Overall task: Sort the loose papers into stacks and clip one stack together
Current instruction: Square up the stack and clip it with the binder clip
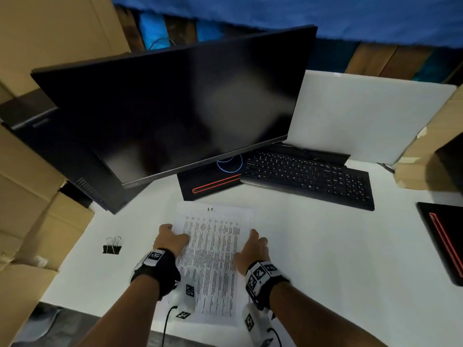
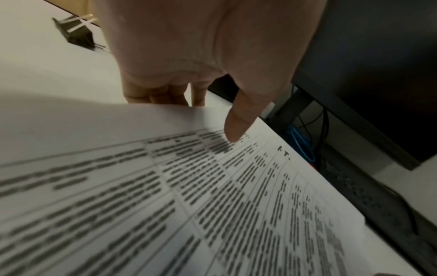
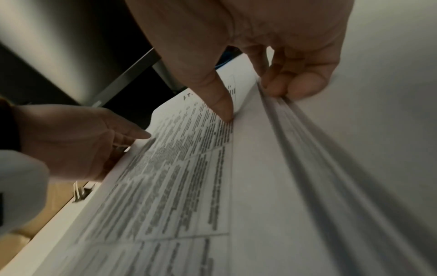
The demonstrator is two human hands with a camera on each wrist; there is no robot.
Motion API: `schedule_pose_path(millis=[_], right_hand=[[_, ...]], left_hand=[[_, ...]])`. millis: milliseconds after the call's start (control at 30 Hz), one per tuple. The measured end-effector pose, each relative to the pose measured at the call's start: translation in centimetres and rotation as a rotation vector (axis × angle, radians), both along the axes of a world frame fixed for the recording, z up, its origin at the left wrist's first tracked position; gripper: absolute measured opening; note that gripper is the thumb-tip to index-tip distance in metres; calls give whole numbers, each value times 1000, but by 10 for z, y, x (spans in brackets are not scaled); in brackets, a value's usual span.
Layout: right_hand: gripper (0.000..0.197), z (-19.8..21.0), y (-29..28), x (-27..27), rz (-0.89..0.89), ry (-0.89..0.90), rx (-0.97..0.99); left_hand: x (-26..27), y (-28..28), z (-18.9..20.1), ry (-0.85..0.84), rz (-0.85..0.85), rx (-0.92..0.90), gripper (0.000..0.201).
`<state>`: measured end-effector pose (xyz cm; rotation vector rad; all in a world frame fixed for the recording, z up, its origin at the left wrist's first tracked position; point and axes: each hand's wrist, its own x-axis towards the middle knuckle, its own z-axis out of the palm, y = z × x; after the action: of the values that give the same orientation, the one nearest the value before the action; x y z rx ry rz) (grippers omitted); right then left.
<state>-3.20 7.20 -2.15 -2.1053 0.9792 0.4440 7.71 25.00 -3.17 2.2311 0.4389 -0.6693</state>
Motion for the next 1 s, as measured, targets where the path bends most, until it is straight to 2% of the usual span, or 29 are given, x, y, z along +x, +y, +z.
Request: schedule_pose_path(millis=[100, 167, 233, 300, 367, 433, 467, 500, 567, 600, 700, 767, 833, 867, 900, 933, 967, 1000], right_hand=[[79, -3, -9, -5, -38, -6, -5], [77, -6, -19, -12, -75, -9, 12], [75, -6, -34, -20, -121, -36, 50], [72, -5, -54, -29, -210, -72, 99], [80, 2, -80, -39, -339, -158, 132], [94, 14, -109, -50, -432, -310, 255], [91, 26, -122, -55, -461, -394, 362], [77, 37, -135, -59, -480, -472, 477], [35, 67, -154, -66, -487, -613, 598], [24, 83, -161, -69, -474, -678, 575], [14, 120, -179, -75, -451, -908, 422], [21, 135, -187, -80, -442, -1027, 317], [29, 135, -193, -85, -458, -1034, 197], [22, 130, -194, -87, -434, -1025, 167], [6, 121, -194, -90, -412, -1013, 168], [18, 110, -193, -91, -436, -988, 180], [39, 105, -187, -93, -464, -953, 211], [48, 101, -185, -94, -501, -954, 226]], left_hand=[[2, -12, 0, 36, -72, -48, 35], [-1, -23, 2, 0, -137, -43, 25], [-8, -36, 9, -69, -146, -147, 15], [-18, -50, 17, -106, -160, -332, 15], [-31, -64, 32, -118, -168, -523, 22], [-40, -81, 51, -118, -186, -651, 28], [-43, -89, 59, -118, -201, -693, 30], [-46, -99, 68, -121, -212, -747, 31], [-52, -122, 86, -158, -240, -805, 32], [-57, -134, 94, -196, -246, -823, 33], [-72, -170, 120, -359, -203, -898, 31], [-80, -188, 131, -458, -156, -944, 30], [-87, -201, 130, -515, -155, -942, 29], [-90, -205, 125, -537, -184, -903, 29], [-95, -208, 117, -549, -225, -846, 28], [-101, -210, 108, -554, -260, -796, 28], [-108, -212, 99, -549, -280, -759, 28], [-114, -212, 93, -546, -285, -739, 29]])
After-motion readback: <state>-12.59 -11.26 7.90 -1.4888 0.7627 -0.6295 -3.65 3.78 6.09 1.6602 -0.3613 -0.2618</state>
